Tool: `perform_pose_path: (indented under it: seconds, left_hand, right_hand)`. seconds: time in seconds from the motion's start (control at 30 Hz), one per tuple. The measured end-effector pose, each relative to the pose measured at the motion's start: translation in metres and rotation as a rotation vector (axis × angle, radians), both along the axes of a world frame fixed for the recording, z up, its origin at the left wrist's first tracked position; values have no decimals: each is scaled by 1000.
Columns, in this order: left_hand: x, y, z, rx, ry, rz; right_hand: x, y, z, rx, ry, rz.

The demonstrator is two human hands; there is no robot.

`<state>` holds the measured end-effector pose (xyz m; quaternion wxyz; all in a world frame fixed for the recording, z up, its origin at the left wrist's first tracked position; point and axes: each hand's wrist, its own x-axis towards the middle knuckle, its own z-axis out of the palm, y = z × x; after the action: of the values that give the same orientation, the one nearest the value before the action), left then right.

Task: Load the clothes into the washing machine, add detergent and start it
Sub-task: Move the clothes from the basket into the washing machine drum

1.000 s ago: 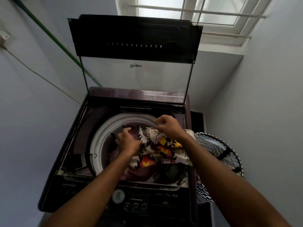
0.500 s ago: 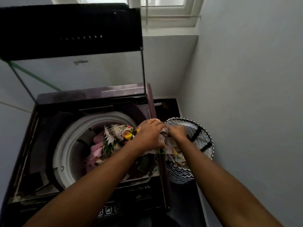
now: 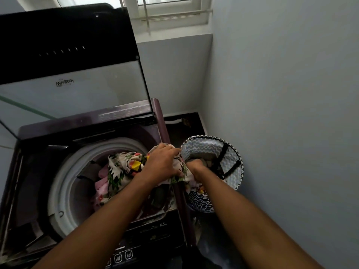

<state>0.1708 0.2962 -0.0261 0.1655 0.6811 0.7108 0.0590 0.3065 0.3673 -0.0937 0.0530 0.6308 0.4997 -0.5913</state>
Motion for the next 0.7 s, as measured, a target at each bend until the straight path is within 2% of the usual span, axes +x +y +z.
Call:
perform_pose_path:
  seconds: [0.13,0.23,0.3,0.37,0.4,0.47,0.57,0.7]
  left_hand:
    - [-1,2,5,-12,-12,-14]
    - [-2,4,6,-1,-58,1]
    - [-2,6,6,-22,-118,16]
    - [-6,7,8,-25,-240,73]
    - [-8,6,11,-28,-322,121]
    - [-12,1,20,-42,-467,207]
    - [-24,-10,32,-8,-606,300]
    - [-45,-29,45,124,-690,404]
  right_hand:
    - [3,19,37,28,-141,409]
    - [3,35,65,90,-201,514]
    - [2,39,85,127,-199,476]
    - [-4,45,95,164,-191,531]
    - [-7,50,100,197,-189,626]
    - [-16,52,114,282,-149,608]
    - [-37,47,136,299,-28,589]
    - [-74,35,154,174,75,345]
